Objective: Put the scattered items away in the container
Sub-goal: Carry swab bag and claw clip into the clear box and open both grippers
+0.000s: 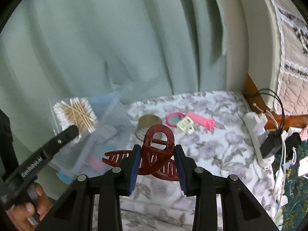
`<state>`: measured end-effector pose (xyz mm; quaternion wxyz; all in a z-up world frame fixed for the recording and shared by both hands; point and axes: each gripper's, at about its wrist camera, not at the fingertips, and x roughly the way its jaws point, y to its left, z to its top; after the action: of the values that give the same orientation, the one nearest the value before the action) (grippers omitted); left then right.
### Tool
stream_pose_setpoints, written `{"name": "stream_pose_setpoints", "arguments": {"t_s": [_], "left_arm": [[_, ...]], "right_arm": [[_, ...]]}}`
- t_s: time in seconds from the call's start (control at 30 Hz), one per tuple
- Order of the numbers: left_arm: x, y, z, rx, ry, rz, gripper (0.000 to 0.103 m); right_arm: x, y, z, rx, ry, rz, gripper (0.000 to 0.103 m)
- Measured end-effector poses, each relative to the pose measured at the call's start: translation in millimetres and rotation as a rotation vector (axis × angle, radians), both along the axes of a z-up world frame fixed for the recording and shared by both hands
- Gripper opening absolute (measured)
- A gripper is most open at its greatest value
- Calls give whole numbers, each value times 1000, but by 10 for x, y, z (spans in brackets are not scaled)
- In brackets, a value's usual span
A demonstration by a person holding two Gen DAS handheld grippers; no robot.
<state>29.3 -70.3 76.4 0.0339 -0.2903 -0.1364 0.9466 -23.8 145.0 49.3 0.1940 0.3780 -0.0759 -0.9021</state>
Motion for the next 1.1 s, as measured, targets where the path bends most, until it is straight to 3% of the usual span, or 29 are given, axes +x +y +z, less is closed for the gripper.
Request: {"name": "stream_pose_setpoints", "arguments": {"t_s": [0.27, 0.5, 1.1], "left_arm": [[176, -391, 202, 14, 66, 107, 17], [360, -758, 241, 18, 102, 197, 17], [359, -1525, -163, 114, 17, 315, 17]], "right_arm": [[192, -349, 333, 0, 88, 87, 38], [235, -668, 431, 14, 110, 164, 38], [32, -1795, 332, 100, 91, 387, 38]]}}
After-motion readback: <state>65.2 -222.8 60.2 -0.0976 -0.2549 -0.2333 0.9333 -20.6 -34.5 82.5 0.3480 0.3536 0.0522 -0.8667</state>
